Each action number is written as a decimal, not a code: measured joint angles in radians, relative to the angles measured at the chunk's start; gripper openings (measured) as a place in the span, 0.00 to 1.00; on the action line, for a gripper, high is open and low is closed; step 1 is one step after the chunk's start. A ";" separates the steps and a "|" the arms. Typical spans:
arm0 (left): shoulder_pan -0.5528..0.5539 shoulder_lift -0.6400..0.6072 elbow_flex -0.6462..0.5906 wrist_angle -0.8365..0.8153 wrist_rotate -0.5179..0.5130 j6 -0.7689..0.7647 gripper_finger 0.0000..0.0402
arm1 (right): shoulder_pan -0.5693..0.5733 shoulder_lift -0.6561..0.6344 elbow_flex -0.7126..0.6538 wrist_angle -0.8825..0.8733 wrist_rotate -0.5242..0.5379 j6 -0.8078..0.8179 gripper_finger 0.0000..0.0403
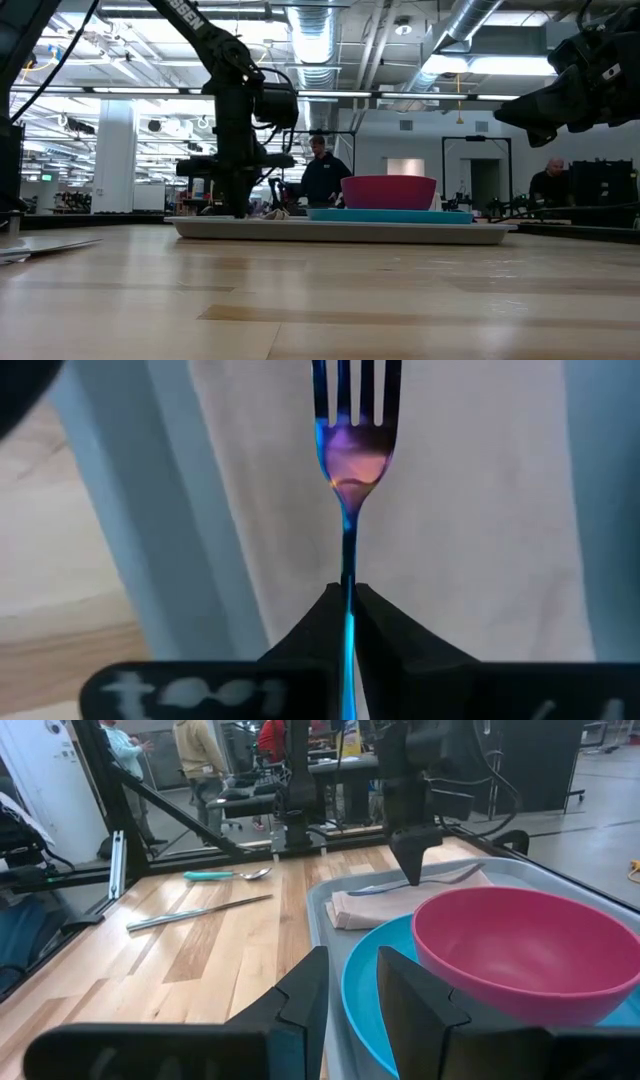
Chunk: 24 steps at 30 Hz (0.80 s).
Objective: Set up tray
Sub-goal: Put the fork on the napkin on the serving tray, then put the spoon on the napkin to the right of the fork
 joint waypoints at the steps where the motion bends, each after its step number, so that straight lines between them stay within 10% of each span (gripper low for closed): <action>1: 0.000 0.000 0.000 0.001 0.000 0.005 0.01 | 0.000 0.000 0.000 0.000 0.000 0.000 0.20; 16: 0.031 0.000 0.006 -0.052 -0.019 -0.009 0.22 | 0.000 0.000 0.000 0.000 0.000 0.000 0.20; 24: -0.042 -0.011 0.200 -0.151 -0.002 0.119 0.24 | 0.000 0.000 0.000 0.000 0.000 0.000 0.20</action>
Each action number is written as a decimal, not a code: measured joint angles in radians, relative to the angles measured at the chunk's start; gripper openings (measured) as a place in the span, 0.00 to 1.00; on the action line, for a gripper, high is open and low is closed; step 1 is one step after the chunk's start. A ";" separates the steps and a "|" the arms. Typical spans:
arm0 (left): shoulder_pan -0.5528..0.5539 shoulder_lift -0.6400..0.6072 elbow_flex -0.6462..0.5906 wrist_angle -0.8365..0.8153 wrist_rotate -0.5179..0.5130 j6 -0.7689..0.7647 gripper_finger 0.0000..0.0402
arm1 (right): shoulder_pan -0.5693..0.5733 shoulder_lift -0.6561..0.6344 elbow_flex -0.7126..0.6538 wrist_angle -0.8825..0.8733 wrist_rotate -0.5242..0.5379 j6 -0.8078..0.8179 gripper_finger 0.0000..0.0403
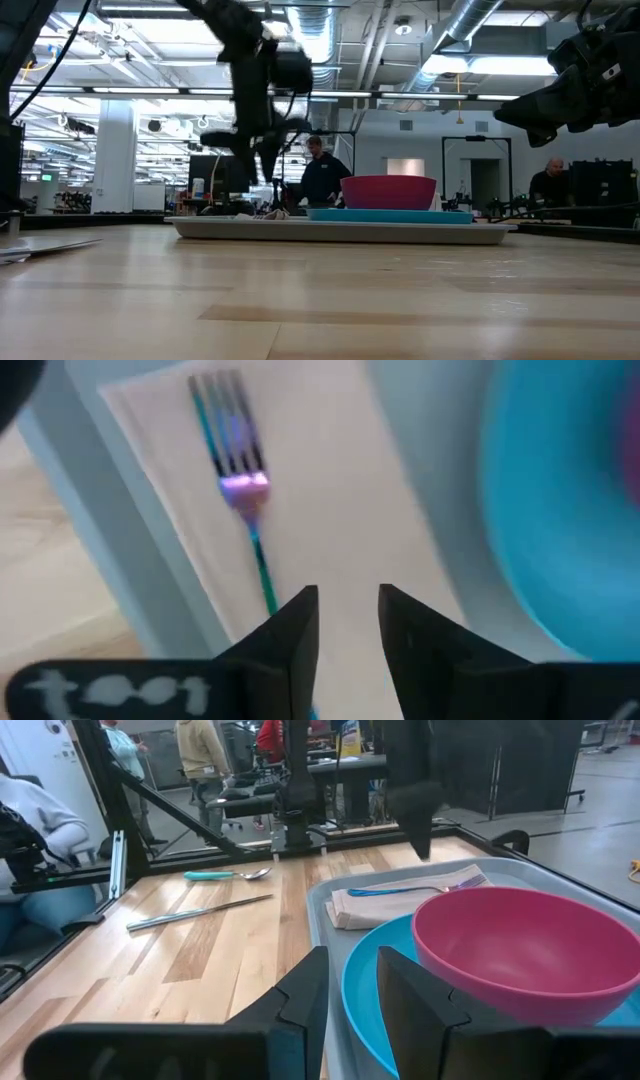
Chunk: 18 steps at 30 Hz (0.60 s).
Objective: Set up tray
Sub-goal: Put the spoon on the napkin to the right of the fork
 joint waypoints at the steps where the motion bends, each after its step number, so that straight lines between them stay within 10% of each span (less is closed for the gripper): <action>1: -0.021 0.000 0.037 -0.039 -0.014 0.010 0.24 | 0.000 0.000 0.000 0.000 0.000 0.000 0.20; 18: -0.654 0.000 0.340 -0.543 -0.205 -0.493 0.24 | 0.000 0.000 0.000 0.000 0.000 0.000 0.20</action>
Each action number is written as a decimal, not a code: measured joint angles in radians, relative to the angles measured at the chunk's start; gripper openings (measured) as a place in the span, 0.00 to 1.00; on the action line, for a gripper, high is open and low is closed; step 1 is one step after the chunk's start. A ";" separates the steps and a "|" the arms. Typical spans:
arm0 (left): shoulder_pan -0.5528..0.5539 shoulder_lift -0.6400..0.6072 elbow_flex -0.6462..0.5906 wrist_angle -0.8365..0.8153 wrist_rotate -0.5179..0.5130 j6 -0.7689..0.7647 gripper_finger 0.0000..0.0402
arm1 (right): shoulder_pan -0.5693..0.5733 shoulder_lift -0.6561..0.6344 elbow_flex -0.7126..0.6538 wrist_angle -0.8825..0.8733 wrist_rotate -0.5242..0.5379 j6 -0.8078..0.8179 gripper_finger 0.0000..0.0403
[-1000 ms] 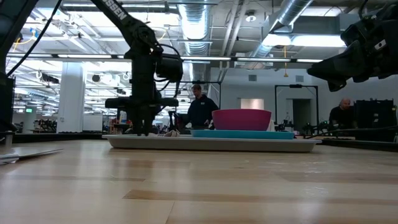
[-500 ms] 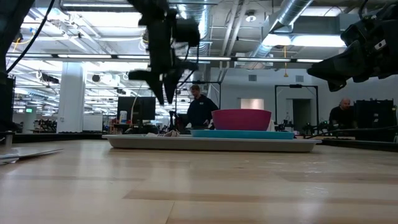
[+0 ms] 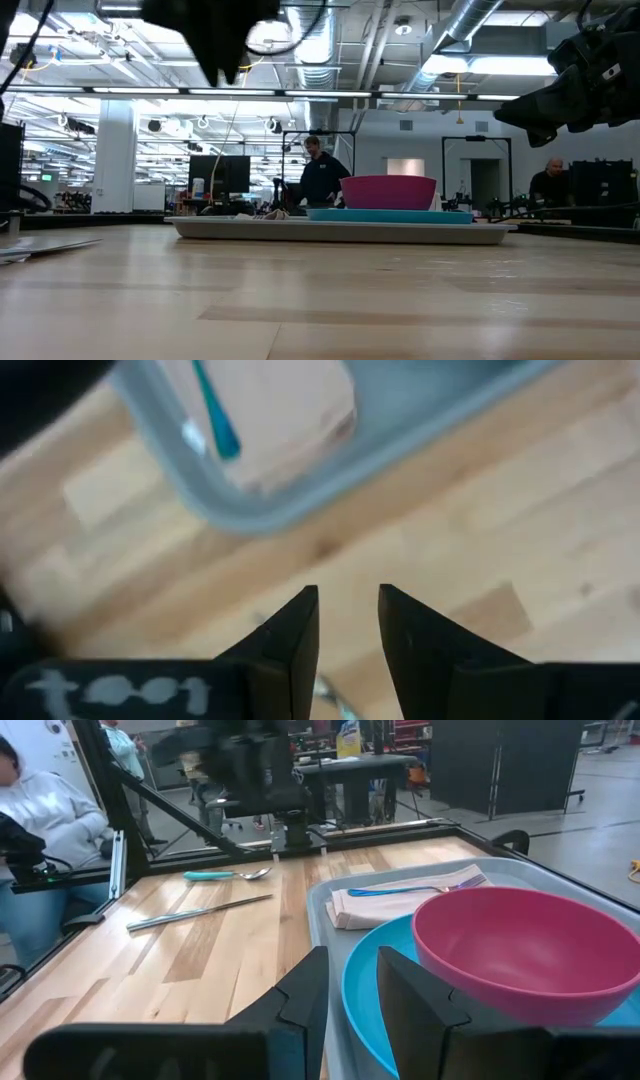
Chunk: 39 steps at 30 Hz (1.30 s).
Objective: Set up tray
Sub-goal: Put the spoon on the napkin to the right of the fork
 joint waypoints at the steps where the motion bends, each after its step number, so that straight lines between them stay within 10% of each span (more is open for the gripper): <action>1: -0.032 0.000 0.000 -0.014 0.001 -0.046 0.24 | 0.000 0.000 0.000 0.000 0.000 0.000 0.20; 21: -0.447 0.000 -0.149 -0.130 0.239 -0.633 0.24 | 0.000 0.000 0.000 0.000 0.000 0.000 0.20; 39: -0.562 0.001 -0.476 0.103 0.390 -0.776 0.24 | 0.000 0.000 0.000 0.000 0.000 0.000 0.20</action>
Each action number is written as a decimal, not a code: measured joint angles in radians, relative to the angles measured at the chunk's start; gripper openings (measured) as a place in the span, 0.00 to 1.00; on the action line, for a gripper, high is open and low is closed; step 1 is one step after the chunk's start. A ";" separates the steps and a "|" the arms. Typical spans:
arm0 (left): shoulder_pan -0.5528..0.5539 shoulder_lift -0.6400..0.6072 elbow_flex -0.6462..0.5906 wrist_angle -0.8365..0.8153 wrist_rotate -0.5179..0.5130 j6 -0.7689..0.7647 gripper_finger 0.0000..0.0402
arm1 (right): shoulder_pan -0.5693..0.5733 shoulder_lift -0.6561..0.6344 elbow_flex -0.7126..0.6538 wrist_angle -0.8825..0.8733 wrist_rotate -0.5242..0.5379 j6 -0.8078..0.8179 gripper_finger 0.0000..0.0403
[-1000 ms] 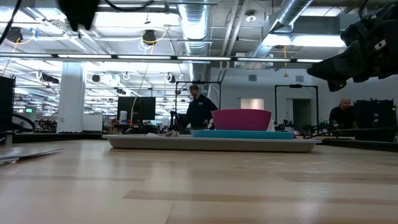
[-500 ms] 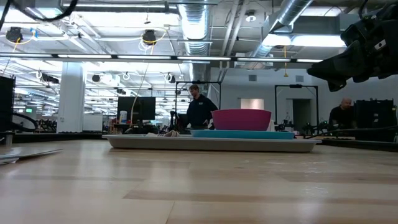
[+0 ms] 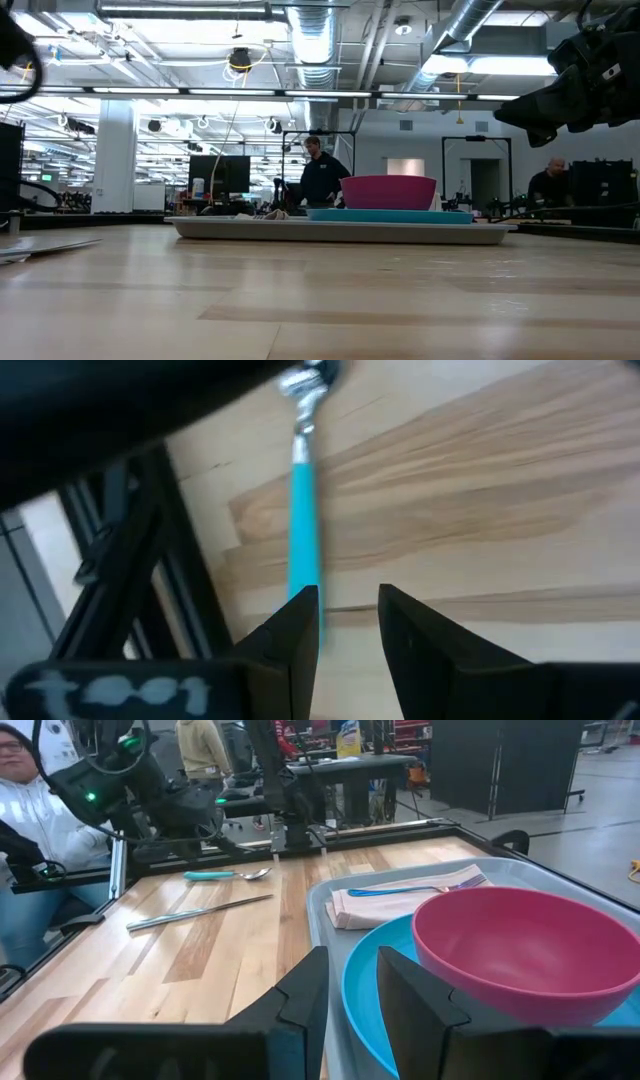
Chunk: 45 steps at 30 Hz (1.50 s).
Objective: Set up tray
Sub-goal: Put the spoon on the napkin to the right of the fork
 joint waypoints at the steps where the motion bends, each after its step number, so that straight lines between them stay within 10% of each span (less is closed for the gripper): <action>1: -0.011 0.000 -0.001 -0.005 0.003 -0.019 0.24 | 0.000 0.000 0.000 0.000 0.000 0.000 0.20; 25: -0.187 0.001 -0.157 0.331 0.013 -0.245 0.24 | 0.000 0.000 0.000 0.000 0.000 0.000 0.20; 45: -0.170 0.000 -0.205 0.211 0.102 -0.210 0.24 | 0.000 0.000 0.000 0.000 0.000 0.000 0.20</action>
